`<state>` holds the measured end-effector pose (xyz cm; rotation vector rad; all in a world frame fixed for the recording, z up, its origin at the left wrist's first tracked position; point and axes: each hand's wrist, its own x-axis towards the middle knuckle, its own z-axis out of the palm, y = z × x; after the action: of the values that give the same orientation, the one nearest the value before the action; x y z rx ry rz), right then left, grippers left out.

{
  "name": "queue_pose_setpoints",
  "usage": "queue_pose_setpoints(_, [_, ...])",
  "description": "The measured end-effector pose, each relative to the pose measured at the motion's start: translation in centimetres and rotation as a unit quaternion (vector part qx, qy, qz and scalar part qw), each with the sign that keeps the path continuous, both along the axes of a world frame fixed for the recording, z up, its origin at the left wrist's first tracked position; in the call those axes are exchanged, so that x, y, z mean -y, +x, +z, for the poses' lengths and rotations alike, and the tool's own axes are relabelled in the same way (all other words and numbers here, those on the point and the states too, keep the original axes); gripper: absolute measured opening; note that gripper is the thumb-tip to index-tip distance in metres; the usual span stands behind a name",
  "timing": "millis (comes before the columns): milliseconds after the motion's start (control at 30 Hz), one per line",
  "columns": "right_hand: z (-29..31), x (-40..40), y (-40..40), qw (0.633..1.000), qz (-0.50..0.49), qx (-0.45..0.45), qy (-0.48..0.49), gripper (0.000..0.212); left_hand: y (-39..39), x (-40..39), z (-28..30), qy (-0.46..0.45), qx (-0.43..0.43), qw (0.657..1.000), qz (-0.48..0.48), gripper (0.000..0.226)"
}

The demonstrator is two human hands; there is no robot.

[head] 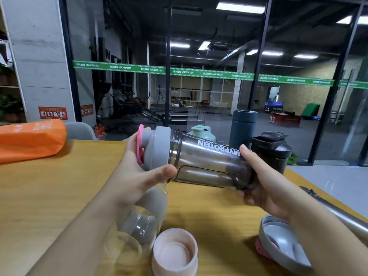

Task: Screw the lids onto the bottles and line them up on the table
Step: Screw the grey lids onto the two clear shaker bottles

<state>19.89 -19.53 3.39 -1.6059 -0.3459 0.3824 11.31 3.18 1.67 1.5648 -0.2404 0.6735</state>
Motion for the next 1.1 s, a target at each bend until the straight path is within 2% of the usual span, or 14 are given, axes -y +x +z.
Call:
queue_pose_setpoints(67, [-0.1, -0.1, 0.1, 1.000, -0.016, 0.006, 0.001, 0.051, -0.2, 0.0, 0.0, -0.002, -0.013, 1.000, -0.015, 0.104])
queue_pose_setpoints(200, [0.0, -0.1, 0.1, 0.999, -0.018, 0.029, 0.019, 0.053, -0.3, -0.1, 0.0, 0.014, -0.016, 1.000, -0.018, 0.105])
queue_pose_setpoints(300, [0.2, -0.1, 0.1, 0.998, -0.026, 0.048, 0.036, 0.053, -0.4, 0.0, 0.1, 0.012, 0.009, 1.000, -0.008, 0.075])
queue_pose_setpoints(367, [0.2, -0.1, 0.0, 0.996, -0.032, 0.064, 0.044, 0.059, -0.4, 0.2, 0.1, 0.004, 0.018, 1.000, 0.001, 0.072])
queue_pose_setpoints(433, [0.2, -0.1, 0.1, 0.995, -0.039, 0.081, 0.049, 0.061, -0.3, 0.3, 0.1, -0.010, 0.027, 1.000, 0.005, 0.076])
queue_pose_setpoints(500, [0.2, -0.2, 0.2, 0.993, -0.053, 0.087, 0.058, 0.054, -0.2, 0.3, 0.0, -0.014, 0.029, 0.999, 0.000, 0.084])
queue_pose_setpoints(600, [0.0, -0.3, 0.3, 0.991, -0.067, 0.096, 0.068, 0.045, -0.1, 0.1, -0.1, -0.007, 0.013, 1.000, 0.004, 0.128])
queue_pose_setpoints(633, [-0.1, -0.3, 0.4, 0.990, -0.069, 0.101, 0.067, 0.043, -0.1, 0.0, -0.1, -0.010, 0.006, 1.000, 0.005, 0.137])
queue_pose_setpoints(700, [-0.2, -0.3, 0.5, 0.989, -0.073, 0.110, 0.073, 0.038, 0.0, -0.1, -0.1, -0.020, -0.005, 1.000, 0.005, 0.139])
queue_pose_setpoints(867, [-0.6, -0.2, 0.9, 0.984, -0.068, 0.144, 0.079, 0.041, -0.1, 0.0, 0.1, -0.018, -0.027, 0.999, 0.011, 0.128])
queue_pose_setpoints(900, [-0.7, -0.1, 1.0, 0.982, -0.067, 0.155, 0.081, 0.043, -0.1, 0.1, 0.2, -0.017, -0.032, 0.999, 0.011, 0.121])
queue_pose_setpoints(1000, [-0.9, -0.2, 1.2, 0.974, -0.069, 0.196, 0.090, 0.051, -0.1, 0.2, 0.2, -0.037, -0.048, 0.998, -0.001, 0.080])
queue_pose_setpoints(1033, [-1.0, -0.1, 1.3, 0.972, -0.071, 0.205, 0.093, 0.054, -0.1, 0.2, 0.2, -0.051, -0.054, 0.997, -0.007, 0.073])
queue_pose_setpoints(1100, [-1.1, 0.1, 1.4, 0.966, -0.076, 0.228, 0.097, 0.054, -0.1, 0.2, 0.2, -0.072, -0.070, 0.995, -0.015, 0.075])
